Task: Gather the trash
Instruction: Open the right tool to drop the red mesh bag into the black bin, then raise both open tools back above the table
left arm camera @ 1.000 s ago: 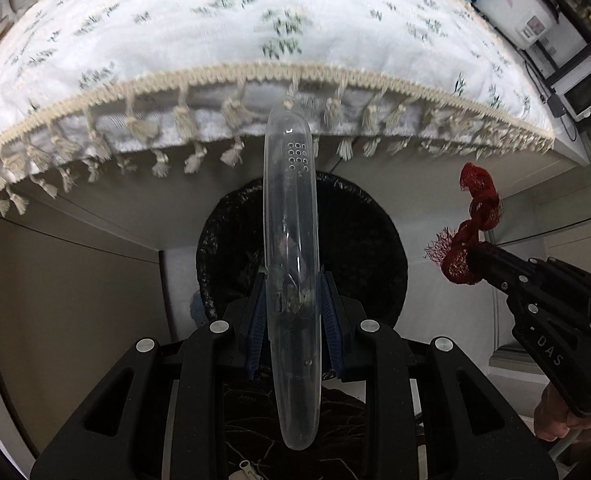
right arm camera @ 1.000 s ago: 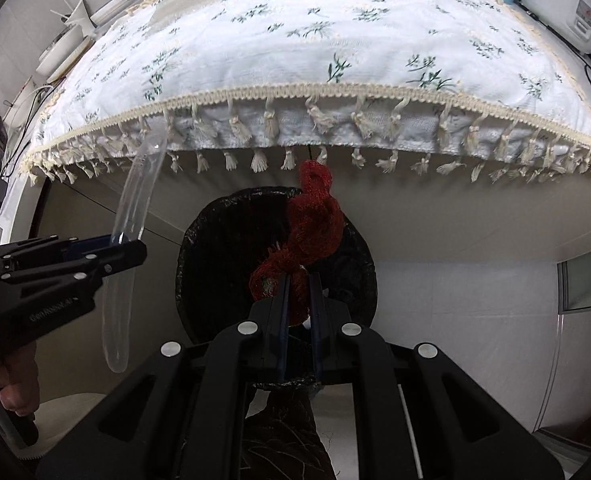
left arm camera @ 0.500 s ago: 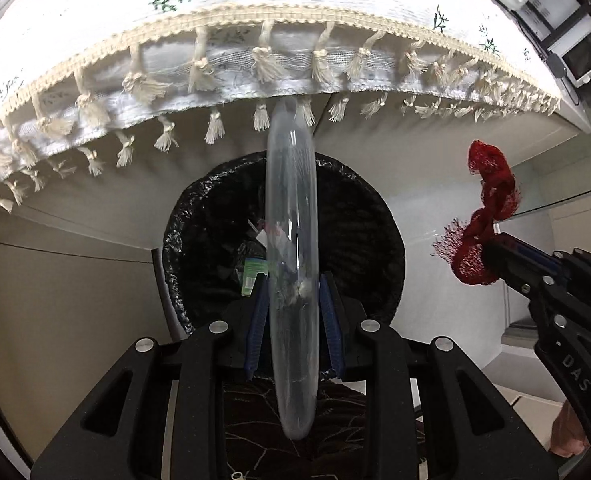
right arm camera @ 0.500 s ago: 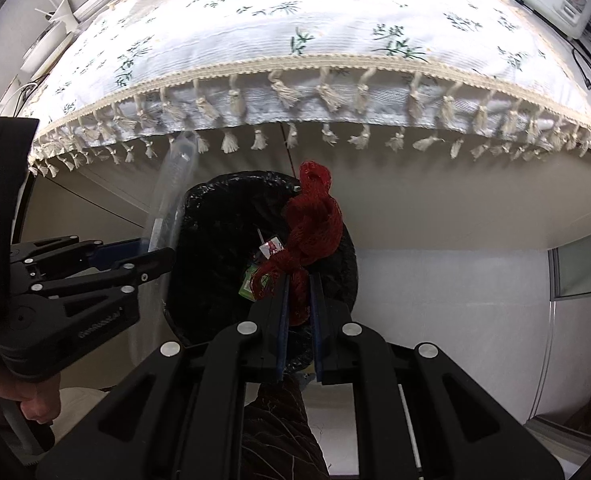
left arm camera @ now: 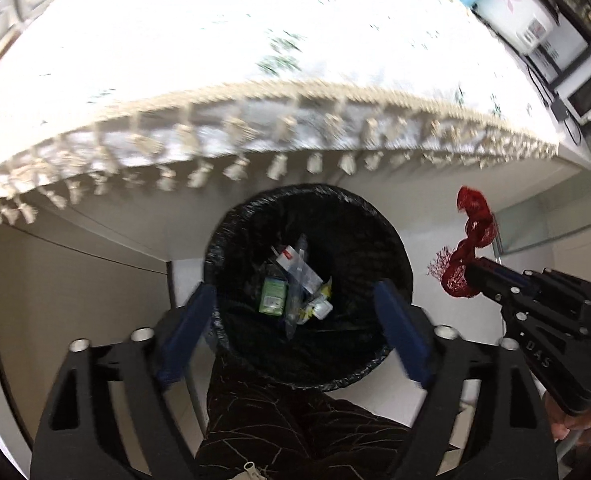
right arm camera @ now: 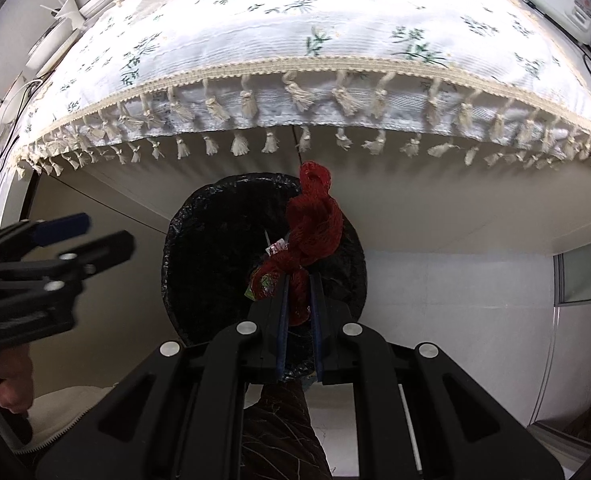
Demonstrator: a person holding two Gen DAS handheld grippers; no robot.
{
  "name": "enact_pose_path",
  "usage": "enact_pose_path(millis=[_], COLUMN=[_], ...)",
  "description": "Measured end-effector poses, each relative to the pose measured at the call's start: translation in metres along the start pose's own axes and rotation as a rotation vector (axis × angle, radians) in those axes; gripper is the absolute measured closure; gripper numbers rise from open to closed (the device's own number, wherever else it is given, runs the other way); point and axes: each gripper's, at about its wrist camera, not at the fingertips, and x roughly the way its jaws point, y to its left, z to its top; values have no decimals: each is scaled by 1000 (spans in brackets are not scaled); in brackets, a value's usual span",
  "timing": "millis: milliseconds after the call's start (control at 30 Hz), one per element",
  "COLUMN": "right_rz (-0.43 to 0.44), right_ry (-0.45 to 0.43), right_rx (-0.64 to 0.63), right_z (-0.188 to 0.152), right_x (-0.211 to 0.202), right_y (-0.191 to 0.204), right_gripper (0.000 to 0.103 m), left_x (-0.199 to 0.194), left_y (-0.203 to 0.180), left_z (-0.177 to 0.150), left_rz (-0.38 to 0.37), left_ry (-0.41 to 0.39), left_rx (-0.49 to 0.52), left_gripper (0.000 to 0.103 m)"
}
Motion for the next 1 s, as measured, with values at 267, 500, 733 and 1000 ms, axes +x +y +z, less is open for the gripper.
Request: enact_pose_path(millis=[267,500,733,1000], right_rz=[19,26,26,27], right_ry=[14,44,68,64], right_rx=[-65,-117,-134,-122], right_z=[9,16,21,28], right_x=[7,21,34,34], right_y=[15,34,46,50], right_gripper=[94,88,80,64], left_x=[-26,-34,-31,-28], left_y=[24,43,55,59], left_z=[1,0,-6,-7], left_rz=[42,53,65,67], left_ry=[-76,-74,-62,-53], left_rx=[-59,-107,-141,-154], left_gripper=[6,6,6,6])
